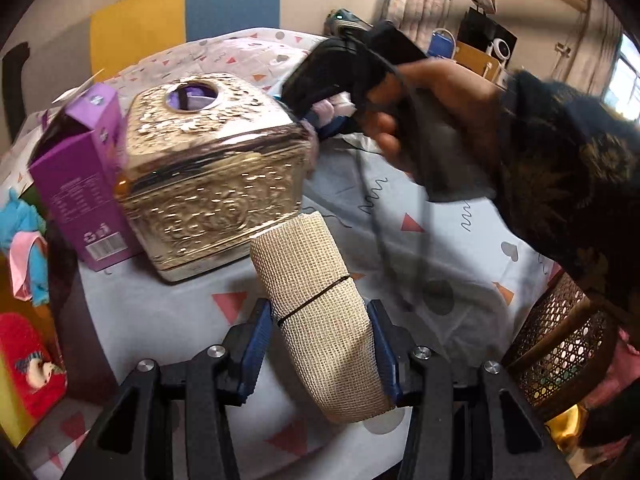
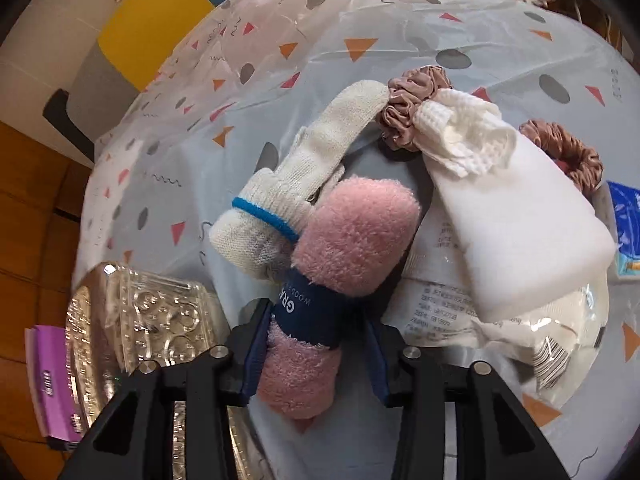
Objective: Organize soft objects
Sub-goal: 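Lift the beige cloth with the left tool while the right tool grasps the pink towel roll, then lower the beige rolled cloth into the gold tray and open the left tool, then carry the pink towel roll into the gold tray and open the right tool, then reach the left tool to the white knit glove and grasp its blue-banded cuff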
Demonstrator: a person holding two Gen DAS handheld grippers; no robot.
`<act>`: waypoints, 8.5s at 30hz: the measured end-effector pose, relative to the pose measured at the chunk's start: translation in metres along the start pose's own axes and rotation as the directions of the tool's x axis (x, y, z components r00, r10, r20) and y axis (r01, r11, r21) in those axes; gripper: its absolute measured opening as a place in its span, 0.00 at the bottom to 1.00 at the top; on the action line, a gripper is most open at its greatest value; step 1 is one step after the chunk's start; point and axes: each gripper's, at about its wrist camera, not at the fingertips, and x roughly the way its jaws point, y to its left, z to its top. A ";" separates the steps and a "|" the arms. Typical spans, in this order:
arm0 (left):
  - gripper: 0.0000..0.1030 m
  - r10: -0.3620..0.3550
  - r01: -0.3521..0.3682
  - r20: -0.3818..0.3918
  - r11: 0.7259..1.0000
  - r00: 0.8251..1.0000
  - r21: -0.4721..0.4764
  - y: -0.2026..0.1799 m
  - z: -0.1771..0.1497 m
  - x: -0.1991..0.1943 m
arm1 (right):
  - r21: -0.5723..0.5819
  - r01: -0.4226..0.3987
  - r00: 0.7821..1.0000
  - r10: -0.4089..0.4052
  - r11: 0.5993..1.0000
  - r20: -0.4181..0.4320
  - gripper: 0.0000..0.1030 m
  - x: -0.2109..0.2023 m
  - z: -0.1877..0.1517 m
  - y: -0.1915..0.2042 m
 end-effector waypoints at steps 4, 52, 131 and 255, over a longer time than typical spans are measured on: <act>0.47 -0.009 0.009 0.008 0.999 1.000 -0.032 0.008 0.000 -0.003 | -0.159 0.042 0.998 -0.047 0.986 -0.028 0.35 -0.018 -0.021 0.007; 0.50 0.394 -0.362 -0.109 0.655 0.913 -0.664 0.335 0.013 -0.055 | -0.379 0.133 0.987 -0.156 0.916 -0.029 0.36 -0.032 -0.103 0.004; 0.85 0.569 -0.439 0.003 0.637 0.822 -0.633 0.226 -0.089 -0.150 | -0.759 -0.179 0.963 0.271 0.626 -0.004 0.34 -0.058 -0.156 0.326; 0.63 0.355 -0.288 -0.291 0.925 0.888 0.249 -0.005 0.271 0.204 | 0.312 -0.150 0.940 0.038 0.938 0.339 0.65 -0.141 -0.046 -0.123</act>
